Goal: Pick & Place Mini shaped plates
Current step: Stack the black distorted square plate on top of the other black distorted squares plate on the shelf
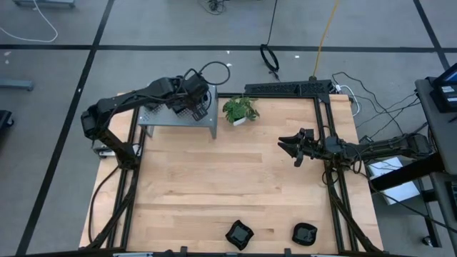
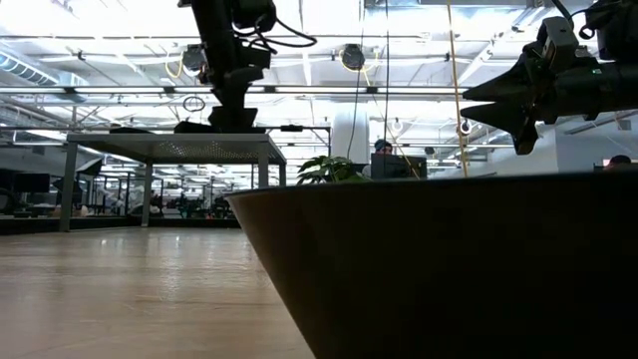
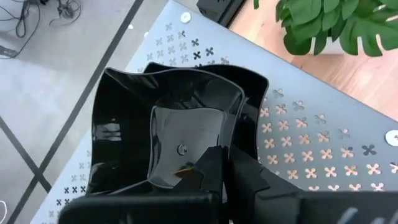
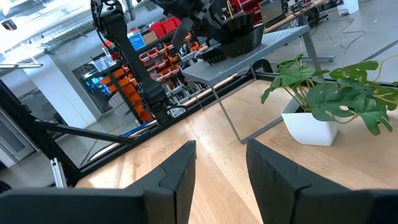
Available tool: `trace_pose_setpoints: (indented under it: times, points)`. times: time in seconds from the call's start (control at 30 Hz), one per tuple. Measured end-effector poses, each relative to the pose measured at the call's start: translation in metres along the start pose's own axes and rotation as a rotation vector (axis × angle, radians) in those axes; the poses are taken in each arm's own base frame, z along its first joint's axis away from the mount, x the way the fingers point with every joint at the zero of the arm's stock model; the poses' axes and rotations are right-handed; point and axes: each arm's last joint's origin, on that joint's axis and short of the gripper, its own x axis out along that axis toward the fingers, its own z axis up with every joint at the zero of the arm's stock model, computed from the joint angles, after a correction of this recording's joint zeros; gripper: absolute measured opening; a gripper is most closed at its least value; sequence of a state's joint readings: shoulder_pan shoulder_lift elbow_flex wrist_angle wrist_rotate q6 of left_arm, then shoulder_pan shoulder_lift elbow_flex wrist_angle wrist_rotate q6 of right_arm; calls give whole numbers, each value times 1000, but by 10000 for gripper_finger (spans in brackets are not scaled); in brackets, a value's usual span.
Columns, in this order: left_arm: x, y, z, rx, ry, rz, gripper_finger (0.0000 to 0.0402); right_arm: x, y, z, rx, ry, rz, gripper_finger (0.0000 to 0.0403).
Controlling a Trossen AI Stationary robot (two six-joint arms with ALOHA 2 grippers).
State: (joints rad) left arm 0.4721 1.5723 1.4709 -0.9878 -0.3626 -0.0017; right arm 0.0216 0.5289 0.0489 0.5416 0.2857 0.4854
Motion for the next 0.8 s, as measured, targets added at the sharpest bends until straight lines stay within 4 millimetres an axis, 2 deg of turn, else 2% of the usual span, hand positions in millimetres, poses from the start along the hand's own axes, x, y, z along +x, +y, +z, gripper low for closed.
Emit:
trace_pose_setpoints:
  times: [0.13, 0.3, 0.57, 0.8]
  points:
    - [0, 0, 0, 27, 0, 2, 13, 0, 0, 0, 0, 0, 0, 130]
    - [0, 0, 0, 82, 0, 4, 44, 0, 0, 0, 0, 0, 0, 130]
    - [-1, -3, 3, 124, -33, 2, 139, 0, 0, 0, 0, 0, 0, 130]
    - [-23, -16, 17, 129, -145, -24, 208, 0, 0, 0, 0, 0, 0, 130]
